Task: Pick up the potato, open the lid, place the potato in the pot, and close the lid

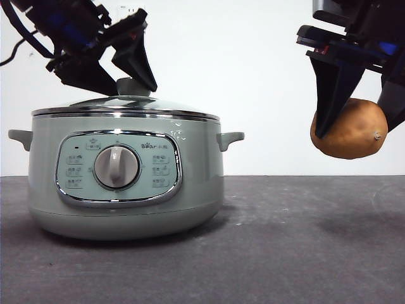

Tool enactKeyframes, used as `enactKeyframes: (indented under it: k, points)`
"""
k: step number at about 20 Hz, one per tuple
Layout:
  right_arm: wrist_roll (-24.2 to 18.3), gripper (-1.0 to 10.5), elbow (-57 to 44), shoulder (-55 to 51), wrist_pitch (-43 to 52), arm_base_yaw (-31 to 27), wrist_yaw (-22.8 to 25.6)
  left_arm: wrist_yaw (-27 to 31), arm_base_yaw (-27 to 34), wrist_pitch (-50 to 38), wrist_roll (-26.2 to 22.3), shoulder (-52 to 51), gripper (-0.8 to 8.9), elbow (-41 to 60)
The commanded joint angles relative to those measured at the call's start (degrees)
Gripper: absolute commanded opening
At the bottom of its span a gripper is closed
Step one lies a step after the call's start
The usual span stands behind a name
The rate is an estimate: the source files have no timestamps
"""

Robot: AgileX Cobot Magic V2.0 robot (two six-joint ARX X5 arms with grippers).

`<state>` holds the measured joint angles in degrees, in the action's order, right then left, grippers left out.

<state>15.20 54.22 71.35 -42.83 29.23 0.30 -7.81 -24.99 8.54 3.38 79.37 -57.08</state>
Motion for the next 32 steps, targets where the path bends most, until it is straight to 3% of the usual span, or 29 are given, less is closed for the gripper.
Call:
enactKeyframes:
  k: [1, 2, 4, 13, 23, 27, 32]
  points:
    - [0.39, 0.0, 0.02, -0.15, 0.09, 0.00, 0.24, 0.35, -0.20, 0.13, -0.66, 1.01, 3.09, -0.09]
    - [0.39, 0.0, 0.02, -0.15, 0.09, 0.00, 0.24, 0.33, -0.22, 0.04, -0.66, 1.01, 2.70, -0.09]
    - [0.39, 0.0, 0.02, -0.15, 0.11, 0.00, 0.26, 0.31, -0.24, 0.07, -0.70, 1.01, 0.00, -0.09]
    - [0.37, 0.0, 0.11, -1.49, 0.74, 0.00, 0.22, 1.40, -0.24, 0.98, -2.49, -2.84, -0.08, -3.80]
    - [-2.36, 0.0, 10.34, -1.05, 4.07, 2.36, -0.44, 5.20, -0.13, 15.10, -4.96, -25.27, -0.08, -8.22]
    - [-3.43, -0.1, 17.94, 4.52, 4.72, 4.94, -3.48, 10.54, -0.13, 23.45, -4.96, -34.82, -0.08, -8.22]
    - [-6.54, -0.1, 29.92, 17.35, 3.21, 9.03, -3.43, 13.88, -0.15, 28.52, -4.87, -43.98, -0.08, -8.22]
